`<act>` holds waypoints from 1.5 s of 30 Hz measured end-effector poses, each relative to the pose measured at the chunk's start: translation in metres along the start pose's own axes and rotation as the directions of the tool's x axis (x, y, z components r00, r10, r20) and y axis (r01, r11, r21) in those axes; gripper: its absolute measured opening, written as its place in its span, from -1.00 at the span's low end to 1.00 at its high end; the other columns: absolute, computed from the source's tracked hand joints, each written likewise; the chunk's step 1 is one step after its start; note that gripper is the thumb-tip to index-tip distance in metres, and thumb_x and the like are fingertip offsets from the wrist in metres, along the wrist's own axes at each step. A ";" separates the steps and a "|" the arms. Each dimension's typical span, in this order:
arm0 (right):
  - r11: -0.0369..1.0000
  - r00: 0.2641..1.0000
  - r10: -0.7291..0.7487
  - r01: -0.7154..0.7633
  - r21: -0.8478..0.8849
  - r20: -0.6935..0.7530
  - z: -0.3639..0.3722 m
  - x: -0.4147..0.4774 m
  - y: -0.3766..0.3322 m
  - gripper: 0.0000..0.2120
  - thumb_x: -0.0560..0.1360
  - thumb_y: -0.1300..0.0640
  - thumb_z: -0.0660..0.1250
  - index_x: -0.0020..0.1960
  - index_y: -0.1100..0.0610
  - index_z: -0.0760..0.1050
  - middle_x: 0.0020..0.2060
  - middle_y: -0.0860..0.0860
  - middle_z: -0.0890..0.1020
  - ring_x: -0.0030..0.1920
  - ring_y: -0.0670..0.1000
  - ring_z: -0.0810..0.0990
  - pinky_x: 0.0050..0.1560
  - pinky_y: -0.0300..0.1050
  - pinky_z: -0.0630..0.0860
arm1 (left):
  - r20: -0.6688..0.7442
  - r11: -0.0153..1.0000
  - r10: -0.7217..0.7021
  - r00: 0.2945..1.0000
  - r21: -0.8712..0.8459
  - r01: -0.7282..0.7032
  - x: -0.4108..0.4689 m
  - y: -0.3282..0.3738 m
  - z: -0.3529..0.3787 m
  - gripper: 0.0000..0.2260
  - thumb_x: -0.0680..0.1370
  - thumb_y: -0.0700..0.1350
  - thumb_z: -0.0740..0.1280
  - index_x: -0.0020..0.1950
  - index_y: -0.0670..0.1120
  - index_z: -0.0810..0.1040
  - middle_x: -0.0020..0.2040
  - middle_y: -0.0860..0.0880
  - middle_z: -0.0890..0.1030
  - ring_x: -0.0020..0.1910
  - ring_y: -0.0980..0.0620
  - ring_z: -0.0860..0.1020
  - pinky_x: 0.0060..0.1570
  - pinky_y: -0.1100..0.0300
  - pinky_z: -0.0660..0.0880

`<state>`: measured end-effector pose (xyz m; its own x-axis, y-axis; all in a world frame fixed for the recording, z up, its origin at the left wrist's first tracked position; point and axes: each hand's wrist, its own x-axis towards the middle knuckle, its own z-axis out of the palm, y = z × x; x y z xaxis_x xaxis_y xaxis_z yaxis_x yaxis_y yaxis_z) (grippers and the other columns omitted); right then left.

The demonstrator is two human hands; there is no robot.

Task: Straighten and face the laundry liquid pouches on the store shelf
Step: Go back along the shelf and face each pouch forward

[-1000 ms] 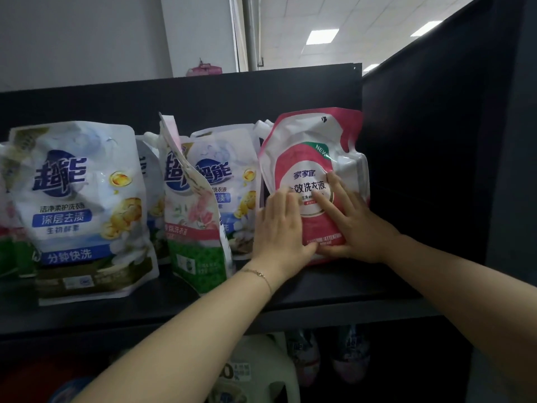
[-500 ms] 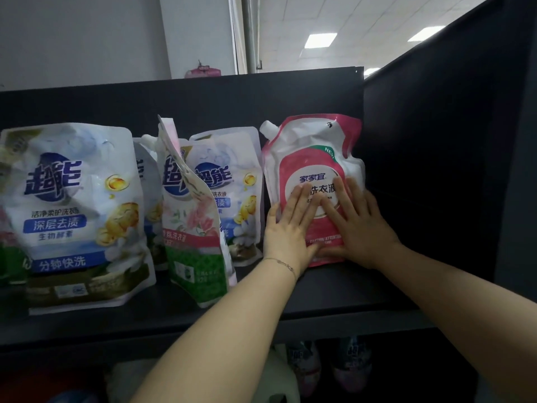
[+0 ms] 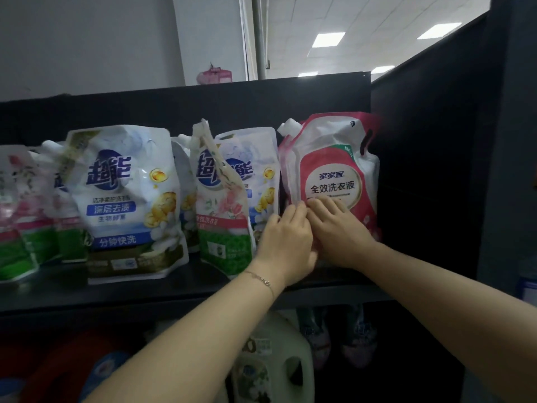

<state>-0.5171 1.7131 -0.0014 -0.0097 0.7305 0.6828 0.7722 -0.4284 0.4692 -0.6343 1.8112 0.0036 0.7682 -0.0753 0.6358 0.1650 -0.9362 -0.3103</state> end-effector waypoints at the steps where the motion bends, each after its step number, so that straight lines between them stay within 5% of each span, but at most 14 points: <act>1: 0.999 1.000 -0.029 0.028 0.022 0.006 0.002 0.007 -0.006 -0.57 0.41 0.05 0.11 0.14 0.27 0.52 0.04 0.16 0.56 0.05 0.19 0.53 0.01 0.10 0.52 | -0.061 0.999 0.031 0.998 0.018 -0.030 -0.008 -0.008 -0.002 -0.66 0.34 -0.03 0.38 -0.01 -0.23 0.61 0.13 -0.19 0.57 0.08 -0.16 0.52 -0.08 0.01 0.49; 4: 0.995 0.994 -0.095 0.093 0.037 0.057 0.011 0.030 -0.024 -0.58 0.45 0.05 0.20 0.23 0.21 0.50 0.18 0.15 0.52 0.21 0.17 0.48 0.07 0.08 0.51 | -0.163 0.976 0.212 0.964 0.089 -0.199 -0.032 -0.034 -0.014 -0.85 0.35 -0.08 0.31 -0.20 -0.15 0.55 -0.10 -0.12 0.57 -0.10 -0.12 0.51 -0.23 0.09 0.42; 7: 0.989 0.964 -0.145 0.144 0.021 0.221 0.024 0.052 -0.041 -0.48 0.56 0.01 0.21 0.49 0.12 0.24 0.48 0.09 0.24 0.49 0.12 0.15 0.39 0.07 0.27 | -0.157 0.938 0.336 0.929 0.149 -0.314 -0.055 -0.052 -0.030 -0.87 0.39 -0.08 0.26 -0.18 -0.12 0.53 -0.15 -0.10 0.54 -0.15 -0.09 0.48 -0.28 0.11 0.37; 10: 0.987 0.917 -0.147 0.160 -0.005 0.371 0.033 0.069 -0.054 -0.43 0.61 0.02 0.09 0.56 0.02 -0.02 0.55 -0.02 0.02 0.54 0.05 -0.13 0.49 0.04 -0.06 | -0.165 0.960 0.262 0.951 0.148 -0.239 -0.073 -0.068 -0.038 -0.87 0.39 -0.08 0.28 -0.15 -0.11 0.52 -0.17 -0.09 0.52 -0.18 -0.07 0.46 -0.31 0.11 0.36; 14: 1.000 0.858 0.011 -0.001 -0.020 0.514 0.042 0.076 -0.059 -0.41 0.60 0.10 0.05 0.56 -0.04 -0.11 0.55 -0.08 -0.11 0.53 0.02 -0.21 0.48 0.09 -0.09 | -0.118 0.999 0.012 0.993 0.041 -0.008 -0.091 -0.094 -0.037 -0.87 0.39 -0.09 0.24 -0.13 -0.11 0.49 -0.16 -0.07 0.47 -0.18 -0.08 0.46 -0.34 0.11 0.39; 19: 0.980 0.785 0.194 -0.134 -0.144 0.588 0.040 0.085 -0.063 -0.42 0.61 0.15 0.05 0.57 0.05 -0.08 0.56 -0.03 -0.13 0.54 0.13 -0.10 0.47 0.09 -0.02 | 0.079 0.931 -0.340 0.937 -0.115 0.347 -0.105 -0.109 -0.032 -0.77 0.53 -0.04 0.24 0.16 -0.07 0.42 0.11 -0.04 0.43 0.02 -0.06 0.48 -0.17 0.13 0.42; 23: 0.940 0.828 0.239 -0.328 0.093 0.506 0.014 0.084 -0.073 -0.63 0.55 0.21 0.16 0.35 0.15 0.36 0.34 0.14 0.41 0.20 0.19 0.45 0.04 0.02 0.40 | 0.264 0.760 -0.493 0.829 -0.333 0.558 -0.101 -0.113 -0.023 -0.69 0.58 -0.08 0.23 0.29 -0.12 0.33 0.26 -0.11 0.41 0.19 -0.10 0.44 0.14 0.05 0.43; 25: 0.852 0.875 0.291 -0.421 0.310 0.388 0.003 0.077 -0.075 -0.83 0.53 0.18 0.17 0.08 0.13 0.48 0.08 0.12 0.58 -0.08 0.15 0.52 -0.14 -0.05 0.43 | 0.343 0.650 -0.514 0.786 -0.442 0.618 -0.091 -0.113 -0.014 -0.67 0.57 -0.13 0.23 0.32 -0.16 0.33 0.30 -0.16 0.42 0.28 -0.14 0.40 0.27 0.03 0.38; 27: 0.719 0.886 0.334 -0.460 0.521 0.323 -0.002 0.069 -0.080 -0.89 0.51 0.24 0.17 -0.04 0.08 0.43 -0.03 0.11 0.62 -0.11 0.16 0.53 -0.15 0.01 0.51 | 0.398 0.535 -0.533 0.747 -0.525 0.662 -0.082 -0.114 -0.006 -0.57 0.52 -0.08 0.21 0.38 -0.13 0.31 0.35 -0.16 0.41 0.34 -0.16 0.37 0.35 -0.01 0.34; 30: 0.338 0.866 0.254 -0.497 0.800 0.431 -0.012 0.059 -0.088 -0.63 0.49 0.33 0.19 0.23 0.02 0.38 0.06 -0.03 0.56 0.03 0.02 0.52 -0.04 -0.06 0.52 | 0.446 0.370 -0.586 0.677 -0.595 0.713 -0.069 -0.108 -0.001 -0.49 0.52 -0.10 0.19 0.47 -0.08 0.22 0.40 -0.10 0.37 0.39 -0.14 0.33 0.39 0.09 0.28; 33: -0.083 0.847 0.062 -0.522 0.849 0.527 -0.018 0.058 -0.104 -0.39 0.47 0.39 0.23 0.40 -0.02 0.15 0.15 -0.04 0.46 0.06 -0.07 0.46 0.07 -0.06 0.51 | 0.452 0.250 -0.650 0.611 -0.632 0.733 -0.064 -0.098 -0.005 -0.49 0.55 -0.21 0.18 0.51 -0.10 0.18 0.44 -0.13 0.33 0.40 -0.14 0.31 0.39 0.11 0.26; 36: -0.134 0.837 0.287 -0.448 0.884 0.467 -0.010 0.063 -0.123 -0.54 0.51 0.19 0.36 0.33 0.04 0.27 0.14 -0.08 0.52 0.13 -0.14 0.52 0.09 -0.22 0.49 | 0.446 0.204 -0.661 0.604 -0.668 0.716 -0.064 -0.091 -0.011 -0.53 0.58 -0.24 0.16 0.49 -0.09 0.23 0.44 -0.13 0.34 0.40 -0.12 0.32 0.38 0.10 0.26; 39: -0.076 0.714 0.550 -0.474 0.877 0.433 -0.006 0.069 -0.136 -0.77 0.58 0.01 0.26 0.20 0.04 0.39 0.01 -0.10 0.57 0.04 -0.09 0.55 -0.01 -0.14 0.50 | 0.418 0.208 -0.654 0.630 -0.701 0.682 -0.072 -0.092 -0.016 -0.64 0.59 -0.23 0.16 0.39 -0.09 0.38 0.36 -0.12 0.44 0.34 -0.10 0.40 0.33 0.11 0.33; 45: 0.003 0.560 0.758 -0.515 0.857 0.334 -0.022 0.062 -0.157 -0.82 0.64 0.12 0.07 0.04 0.11 0.43 -0.23 -0.01 0.53 -0.21 0.06 0.51 -0.26 -0.06 0.39 | 0.384 0.178 -0.674 0.631 -0.745 0.643 -0.088 -0.099 -0.022 -0.69 0.66 0.00 0.08 0.30 -0.13 0.42 0.15 -0.10 0.53 0.11 -0.06 0.48 0.00 0.21 0.33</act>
<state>-0.6533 1.8141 -0.0204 0.7919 0.2620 0.5516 0.5521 0.0788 -0.8300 -0.7324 1.9033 -0.0062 0.6109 0.7156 0.3387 0.0631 -0.4705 0.8801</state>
